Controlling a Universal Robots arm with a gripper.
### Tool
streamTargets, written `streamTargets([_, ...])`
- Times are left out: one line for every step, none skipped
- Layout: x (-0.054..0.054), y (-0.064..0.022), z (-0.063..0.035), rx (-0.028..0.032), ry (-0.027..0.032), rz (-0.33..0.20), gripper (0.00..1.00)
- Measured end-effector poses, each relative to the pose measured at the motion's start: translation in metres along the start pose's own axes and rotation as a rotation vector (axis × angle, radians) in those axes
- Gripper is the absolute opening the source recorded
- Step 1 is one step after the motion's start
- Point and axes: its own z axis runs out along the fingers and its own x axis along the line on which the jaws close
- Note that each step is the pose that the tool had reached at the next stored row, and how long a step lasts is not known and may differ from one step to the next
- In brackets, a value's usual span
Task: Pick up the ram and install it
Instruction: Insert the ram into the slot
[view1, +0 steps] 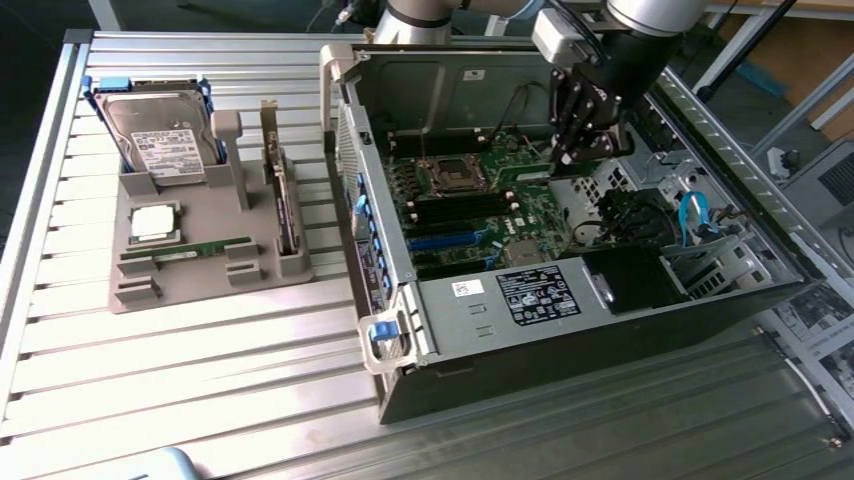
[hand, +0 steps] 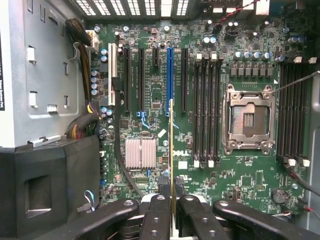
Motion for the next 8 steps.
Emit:
streamTargets([0.0, 0.0002, 0.0005, 0.0, 0.0001, 0.0, 0.13])
streamTargets([0.0, 0.0003, 0.0011, 0.0, 0.0, 0.0, 0.13])
streamTargets([0.0, 0.0005, 0.0016, 0.0, 0.0001, 0.0, 0.13])
streamTargets([-0.0001, 0.0006, 0.0022, 0.0, 0.0, 0.0, 0.13])
streamTargets([-0.0001, 0.0007, 0.0028, 0.0, 0.0001, 0.0, 0.13])
streamTargets([-0.0001, 0.0007, 0.0032, 0.0, 0.0, 0.0, 0.13])
streamTargets([-0.0001, 0.0007, 0.0036, 0.0, 0.0001, 0.0, 0.13])
streamTargets([-0.0001, 0.0007, 0.004, 0.0, 0.0001, 0.0, 0.13])
